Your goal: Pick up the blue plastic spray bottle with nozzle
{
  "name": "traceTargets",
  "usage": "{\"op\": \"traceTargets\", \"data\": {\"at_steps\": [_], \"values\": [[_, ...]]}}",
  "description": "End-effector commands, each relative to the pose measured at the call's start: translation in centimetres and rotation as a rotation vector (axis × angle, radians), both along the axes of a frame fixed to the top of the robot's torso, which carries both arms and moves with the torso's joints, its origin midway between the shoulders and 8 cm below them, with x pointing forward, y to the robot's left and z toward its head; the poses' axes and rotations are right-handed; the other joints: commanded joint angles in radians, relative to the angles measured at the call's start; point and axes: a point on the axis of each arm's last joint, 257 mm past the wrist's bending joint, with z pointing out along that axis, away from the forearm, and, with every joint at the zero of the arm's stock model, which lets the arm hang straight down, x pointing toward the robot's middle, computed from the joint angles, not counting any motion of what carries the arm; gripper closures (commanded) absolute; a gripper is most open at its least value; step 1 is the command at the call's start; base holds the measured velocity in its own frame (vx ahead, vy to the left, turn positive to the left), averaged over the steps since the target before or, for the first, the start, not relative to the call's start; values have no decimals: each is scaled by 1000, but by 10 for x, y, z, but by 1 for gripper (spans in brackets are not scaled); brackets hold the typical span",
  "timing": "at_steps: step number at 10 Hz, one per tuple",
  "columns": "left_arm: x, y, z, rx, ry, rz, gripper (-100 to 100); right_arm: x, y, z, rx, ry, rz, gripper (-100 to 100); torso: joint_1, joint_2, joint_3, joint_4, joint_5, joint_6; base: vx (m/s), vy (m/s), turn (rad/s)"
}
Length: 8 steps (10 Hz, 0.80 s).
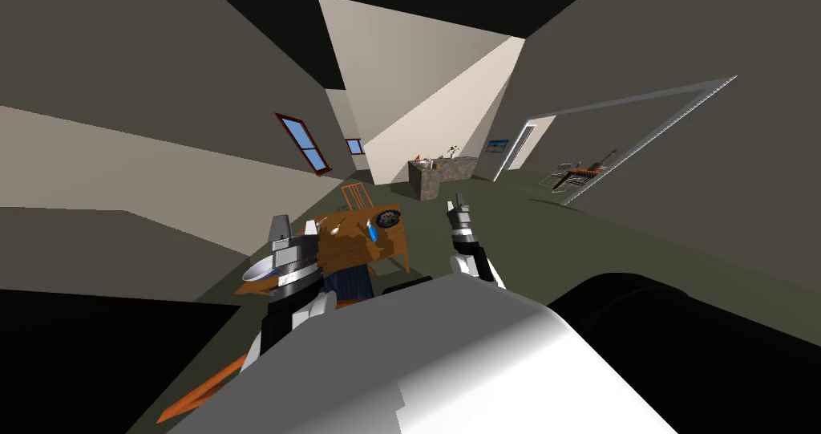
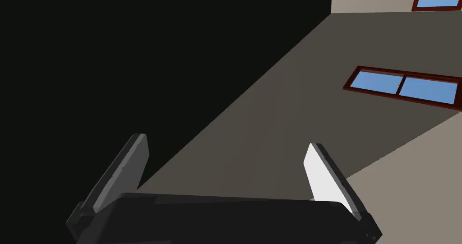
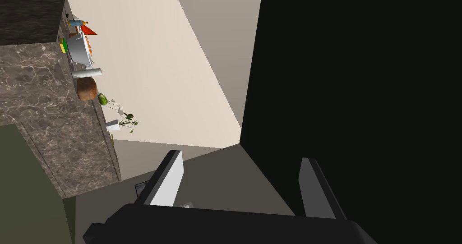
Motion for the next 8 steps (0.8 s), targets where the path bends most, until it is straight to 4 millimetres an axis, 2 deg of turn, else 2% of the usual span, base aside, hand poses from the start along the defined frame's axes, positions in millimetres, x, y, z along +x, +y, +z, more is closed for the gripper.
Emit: {"op": "traceTargets", "data": {"at_steps": [1, 4, 8], "values": [[5, -3, -7, 24, 26, -13, -100, 0, 0, 0, 0, 0, 0, 0, 0, 0, 0, 0, 0, 0, 0, -2, -38], [21, -6, -33, 74, 119, -37, -100, 0, 0, 0, 0, 0, 0, 0, 0, 0, 0, 0, 0, 0, -2, -4, -75], [47, -2, -94, 128, 310, -42, -100, 0, 0, 0, 0, 0, 0, 0, 0, 0, 0, 0, 0, 0, -6, -8, -127]]}}
